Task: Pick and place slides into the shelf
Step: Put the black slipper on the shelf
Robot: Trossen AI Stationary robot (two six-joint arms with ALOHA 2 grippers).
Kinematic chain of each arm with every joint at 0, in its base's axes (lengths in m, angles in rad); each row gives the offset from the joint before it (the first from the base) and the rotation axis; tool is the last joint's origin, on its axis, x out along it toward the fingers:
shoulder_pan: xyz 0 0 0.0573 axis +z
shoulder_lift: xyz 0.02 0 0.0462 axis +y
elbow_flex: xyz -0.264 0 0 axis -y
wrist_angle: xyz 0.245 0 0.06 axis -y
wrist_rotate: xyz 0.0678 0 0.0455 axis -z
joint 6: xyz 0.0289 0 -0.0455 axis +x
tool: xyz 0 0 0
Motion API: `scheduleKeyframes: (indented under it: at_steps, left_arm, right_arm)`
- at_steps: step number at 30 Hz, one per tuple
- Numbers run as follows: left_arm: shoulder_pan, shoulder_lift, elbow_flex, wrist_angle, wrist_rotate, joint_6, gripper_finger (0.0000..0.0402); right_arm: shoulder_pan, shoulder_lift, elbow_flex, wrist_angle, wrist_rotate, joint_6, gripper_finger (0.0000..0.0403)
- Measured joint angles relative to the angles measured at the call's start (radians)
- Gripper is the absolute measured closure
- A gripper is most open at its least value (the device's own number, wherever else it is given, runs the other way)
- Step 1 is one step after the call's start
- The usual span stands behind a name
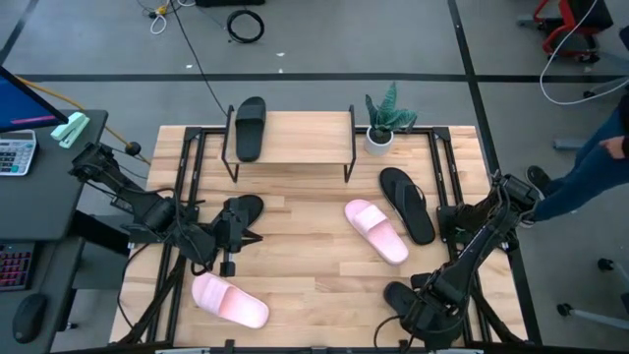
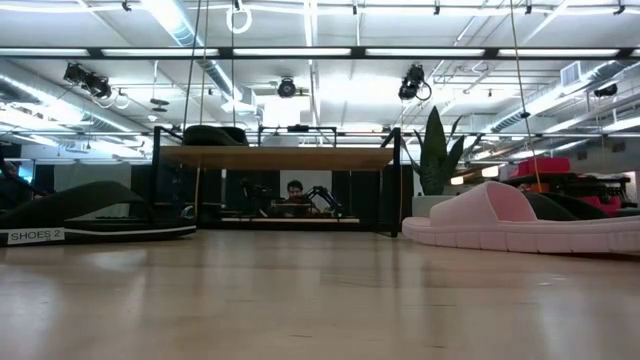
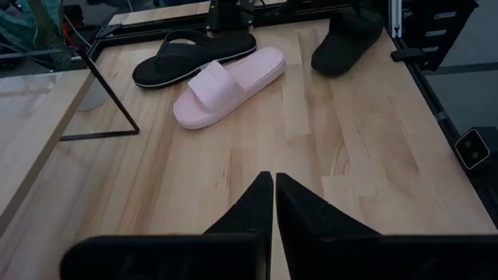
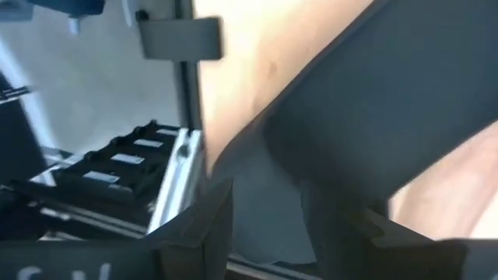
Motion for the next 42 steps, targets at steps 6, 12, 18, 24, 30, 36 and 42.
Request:
scheduleKeyframes:
  at_steps: [6, 12, 18, 24, 30, 36, 42]
  left_arm:
    - [0.000, 0.000, 0.000, -0.001, 0.000, 0.000, 0.0385]
    - [0.000, 0.000, 0.000, -0.002, 0.000, 0.000, 0.0395]
    - [0.000, 0.000, 0.000, -0.002, 0.000, -0.010, 0.0381]
    - [0.000, 0.000, 0.000, -0.002, 0.000, -0.011, 0.0383]
    - [0.000, 0.000, 0.000, -0.001, 0.000, -0.010, 0.0396]
    - [0.000, 0.000, 0.000, 0.000, 0.000, -0.010, 0.0384]
    - [0.000, 0.000, 0.000, 0.001, 0.000, -0.009, 0.0377]
  right_arm:
    - [0.020, 0.002, 0.000, -0.001, -0.004, -0.016, 0.0245]
    - [0.031, 0.003, 0.000, -0.015, 0.090, -0.122, 0.0245]
    - [0.028, 0.003, -0.038, 0.000, 0.114, -0.182, 0.0245]
    - [0.029, 0.003, -0.117, 0.075, 0.003, -0.180, 0.0245]
    - [0.029, 0.003, -0.114, 0.079, -0.013, -0.214, 0.0251]
    - [0.028, 0.003, -0.114, 0.103, -0.027, -0.214, 0.0335]
    - [0.005, -0.022, -0.115, 0.131, -0.024, -0.138, 0.0389]
